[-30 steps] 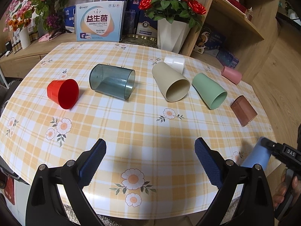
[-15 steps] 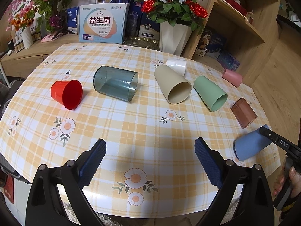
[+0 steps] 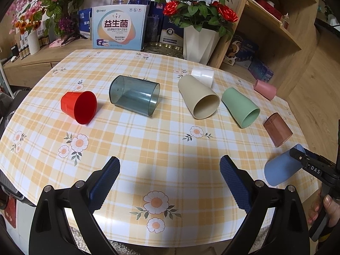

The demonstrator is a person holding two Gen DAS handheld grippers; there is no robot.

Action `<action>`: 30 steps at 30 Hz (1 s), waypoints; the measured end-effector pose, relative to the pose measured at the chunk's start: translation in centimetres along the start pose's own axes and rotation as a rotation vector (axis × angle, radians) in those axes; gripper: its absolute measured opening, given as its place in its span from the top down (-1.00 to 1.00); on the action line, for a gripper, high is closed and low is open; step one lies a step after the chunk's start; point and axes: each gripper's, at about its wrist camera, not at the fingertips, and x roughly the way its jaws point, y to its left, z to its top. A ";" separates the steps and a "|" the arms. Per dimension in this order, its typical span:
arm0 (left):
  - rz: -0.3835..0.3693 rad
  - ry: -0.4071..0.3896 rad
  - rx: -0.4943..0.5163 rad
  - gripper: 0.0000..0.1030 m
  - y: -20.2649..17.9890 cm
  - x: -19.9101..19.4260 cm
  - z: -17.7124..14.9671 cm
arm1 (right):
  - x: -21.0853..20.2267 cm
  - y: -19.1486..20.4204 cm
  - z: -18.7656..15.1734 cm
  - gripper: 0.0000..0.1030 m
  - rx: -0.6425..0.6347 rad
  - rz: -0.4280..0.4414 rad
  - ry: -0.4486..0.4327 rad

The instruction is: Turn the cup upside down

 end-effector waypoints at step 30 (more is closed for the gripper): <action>-0.027 -0.235 0.182 -0.88 -3.1 -12.6 3.0 | -12.5 -0.1 0.8 -0.71 0.039 0.122 -0.216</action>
